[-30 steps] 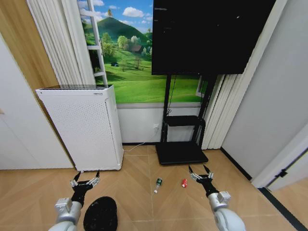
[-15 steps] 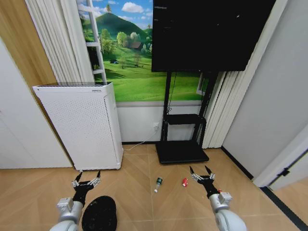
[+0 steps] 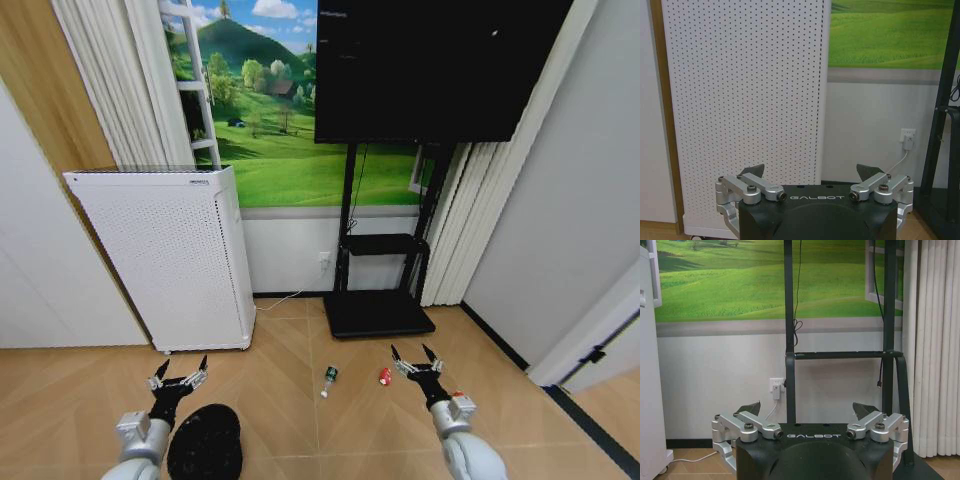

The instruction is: Pick up the trash bin and place the garbage on the floor into it.

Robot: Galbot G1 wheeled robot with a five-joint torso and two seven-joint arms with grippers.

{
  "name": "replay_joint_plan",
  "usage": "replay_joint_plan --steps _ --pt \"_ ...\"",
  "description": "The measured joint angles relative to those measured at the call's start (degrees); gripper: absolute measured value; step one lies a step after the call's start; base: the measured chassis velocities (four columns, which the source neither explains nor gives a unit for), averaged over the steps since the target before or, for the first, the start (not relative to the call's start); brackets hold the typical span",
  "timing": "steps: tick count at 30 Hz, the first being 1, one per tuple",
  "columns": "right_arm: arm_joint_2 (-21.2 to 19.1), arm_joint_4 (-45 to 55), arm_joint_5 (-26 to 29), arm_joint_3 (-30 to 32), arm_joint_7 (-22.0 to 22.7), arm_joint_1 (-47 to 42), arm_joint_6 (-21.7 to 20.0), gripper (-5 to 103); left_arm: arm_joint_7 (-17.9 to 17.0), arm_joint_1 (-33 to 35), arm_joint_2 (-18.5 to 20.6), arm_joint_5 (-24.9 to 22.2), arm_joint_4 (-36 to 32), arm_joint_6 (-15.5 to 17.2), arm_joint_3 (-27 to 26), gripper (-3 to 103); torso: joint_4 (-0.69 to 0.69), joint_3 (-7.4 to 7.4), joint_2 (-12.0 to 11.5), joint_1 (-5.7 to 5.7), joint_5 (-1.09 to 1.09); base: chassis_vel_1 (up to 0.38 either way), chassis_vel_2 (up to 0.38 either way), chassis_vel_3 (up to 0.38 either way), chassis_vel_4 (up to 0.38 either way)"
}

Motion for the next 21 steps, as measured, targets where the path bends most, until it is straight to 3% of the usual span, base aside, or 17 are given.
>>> replay_joint_plan --steps 21 --pt "0.0 1.3 1.3 0.5 0.2 -0.7 -0.3 100 0.3 1.4 -1.0 0.6 -1.2 -1.0 -0.5 100 0.0 -3.12 -5.1 -2.02 0.0 0.0 0.0 0.0 0.0"
